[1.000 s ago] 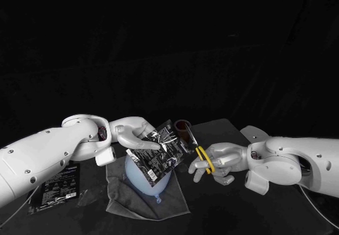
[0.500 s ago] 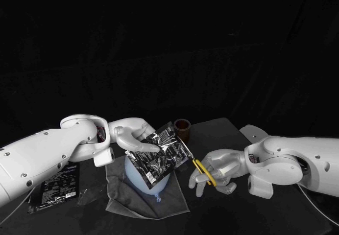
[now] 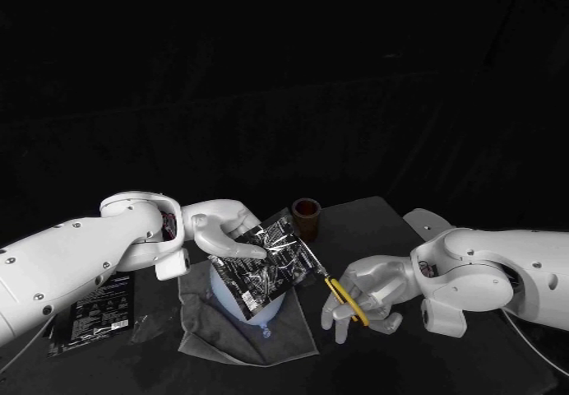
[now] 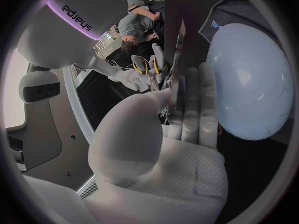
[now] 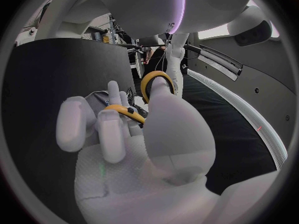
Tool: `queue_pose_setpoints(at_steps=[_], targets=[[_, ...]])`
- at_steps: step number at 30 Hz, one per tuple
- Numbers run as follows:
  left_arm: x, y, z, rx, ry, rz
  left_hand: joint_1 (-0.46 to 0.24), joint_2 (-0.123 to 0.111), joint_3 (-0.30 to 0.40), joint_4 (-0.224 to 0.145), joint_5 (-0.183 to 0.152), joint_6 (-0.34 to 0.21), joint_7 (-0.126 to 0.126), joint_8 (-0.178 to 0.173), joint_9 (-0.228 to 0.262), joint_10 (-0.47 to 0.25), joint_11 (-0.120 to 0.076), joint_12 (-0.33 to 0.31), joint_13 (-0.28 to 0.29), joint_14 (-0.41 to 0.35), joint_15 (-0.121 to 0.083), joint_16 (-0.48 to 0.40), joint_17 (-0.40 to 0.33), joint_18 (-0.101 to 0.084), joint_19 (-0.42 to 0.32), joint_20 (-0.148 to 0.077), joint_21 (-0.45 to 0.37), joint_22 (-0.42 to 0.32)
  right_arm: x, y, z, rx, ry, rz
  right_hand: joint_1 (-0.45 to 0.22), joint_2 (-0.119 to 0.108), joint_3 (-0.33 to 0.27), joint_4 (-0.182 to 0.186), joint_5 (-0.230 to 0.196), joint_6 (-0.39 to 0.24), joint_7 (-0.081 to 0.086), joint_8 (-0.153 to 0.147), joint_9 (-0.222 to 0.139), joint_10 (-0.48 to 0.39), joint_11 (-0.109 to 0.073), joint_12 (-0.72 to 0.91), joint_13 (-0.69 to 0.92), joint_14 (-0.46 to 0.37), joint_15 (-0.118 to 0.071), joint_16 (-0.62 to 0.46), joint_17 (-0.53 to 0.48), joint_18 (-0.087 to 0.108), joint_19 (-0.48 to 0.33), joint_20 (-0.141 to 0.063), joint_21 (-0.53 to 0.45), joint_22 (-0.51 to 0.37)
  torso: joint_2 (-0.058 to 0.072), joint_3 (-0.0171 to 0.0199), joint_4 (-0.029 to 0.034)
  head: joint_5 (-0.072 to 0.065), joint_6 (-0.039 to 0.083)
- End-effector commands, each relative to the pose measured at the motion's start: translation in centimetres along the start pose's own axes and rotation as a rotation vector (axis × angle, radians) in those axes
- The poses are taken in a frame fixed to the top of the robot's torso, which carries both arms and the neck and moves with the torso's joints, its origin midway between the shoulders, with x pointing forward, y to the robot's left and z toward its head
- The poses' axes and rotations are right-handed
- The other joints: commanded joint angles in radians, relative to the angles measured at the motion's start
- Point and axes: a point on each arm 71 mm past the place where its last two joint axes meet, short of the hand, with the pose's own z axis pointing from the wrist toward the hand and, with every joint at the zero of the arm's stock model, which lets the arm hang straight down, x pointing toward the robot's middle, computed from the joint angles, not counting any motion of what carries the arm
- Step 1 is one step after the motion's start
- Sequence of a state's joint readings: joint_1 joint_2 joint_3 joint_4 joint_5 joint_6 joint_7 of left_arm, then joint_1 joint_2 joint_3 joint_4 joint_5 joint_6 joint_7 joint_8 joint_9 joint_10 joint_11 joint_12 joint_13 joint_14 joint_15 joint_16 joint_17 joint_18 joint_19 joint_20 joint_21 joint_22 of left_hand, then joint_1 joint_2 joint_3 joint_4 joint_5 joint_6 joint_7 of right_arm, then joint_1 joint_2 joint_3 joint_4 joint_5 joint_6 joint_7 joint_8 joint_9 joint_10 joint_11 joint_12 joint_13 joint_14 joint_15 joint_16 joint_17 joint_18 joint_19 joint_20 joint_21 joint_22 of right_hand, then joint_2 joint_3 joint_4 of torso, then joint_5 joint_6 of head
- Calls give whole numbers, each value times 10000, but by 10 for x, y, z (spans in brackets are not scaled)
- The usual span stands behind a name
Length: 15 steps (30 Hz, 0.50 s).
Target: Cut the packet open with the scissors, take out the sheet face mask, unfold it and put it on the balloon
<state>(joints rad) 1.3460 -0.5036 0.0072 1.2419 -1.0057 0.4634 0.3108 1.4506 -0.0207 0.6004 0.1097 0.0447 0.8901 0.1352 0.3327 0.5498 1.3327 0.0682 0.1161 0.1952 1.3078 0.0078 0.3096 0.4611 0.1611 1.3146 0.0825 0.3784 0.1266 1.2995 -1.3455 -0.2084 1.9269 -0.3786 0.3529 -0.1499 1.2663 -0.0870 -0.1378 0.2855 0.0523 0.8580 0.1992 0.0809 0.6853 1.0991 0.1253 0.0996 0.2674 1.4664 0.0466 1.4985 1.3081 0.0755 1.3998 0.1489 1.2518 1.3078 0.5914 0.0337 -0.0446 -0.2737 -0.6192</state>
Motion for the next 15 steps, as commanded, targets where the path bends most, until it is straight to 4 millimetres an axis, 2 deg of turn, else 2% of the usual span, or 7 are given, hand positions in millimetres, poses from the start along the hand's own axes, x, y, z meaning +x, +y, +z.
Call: queue_pose_setpoints(at_steps=[1, 15], targets=[[2, -3, 1, 95, 178, 193, 38, 41, 389, -375, 33, 55, 3, 69, 763, -50, -49, -65, 16, -80, -17, 40, 6, 144, -51, 12, 35, 8, 1, 0, 0, 13, 276, -163, 84, 3, -52, -26, -42, 50, -3, 59, 13, 61, 0, 41, -7, 720, -15, 36, 1196, -18, 23, -13, 11, 1367, 4, 2, 7, 7, -3], [6, -7, 2, 137, 383, 302, 40, 40, 379, -372, 33, 65, 2, 67, 767, -51, -50, -65, 24, -88, -18, 44, 20, 144, -61, 13, 42, 13, -5, 8, 1, -131, 146, -300, 105, 34, -86, -17, -41, 64, -10, 67, 15, 73, -5, 51, -24, 713, -22, 24, 1166, -12, 8, -18, -16, 1355, 5, -3, 6, 21, -63]])
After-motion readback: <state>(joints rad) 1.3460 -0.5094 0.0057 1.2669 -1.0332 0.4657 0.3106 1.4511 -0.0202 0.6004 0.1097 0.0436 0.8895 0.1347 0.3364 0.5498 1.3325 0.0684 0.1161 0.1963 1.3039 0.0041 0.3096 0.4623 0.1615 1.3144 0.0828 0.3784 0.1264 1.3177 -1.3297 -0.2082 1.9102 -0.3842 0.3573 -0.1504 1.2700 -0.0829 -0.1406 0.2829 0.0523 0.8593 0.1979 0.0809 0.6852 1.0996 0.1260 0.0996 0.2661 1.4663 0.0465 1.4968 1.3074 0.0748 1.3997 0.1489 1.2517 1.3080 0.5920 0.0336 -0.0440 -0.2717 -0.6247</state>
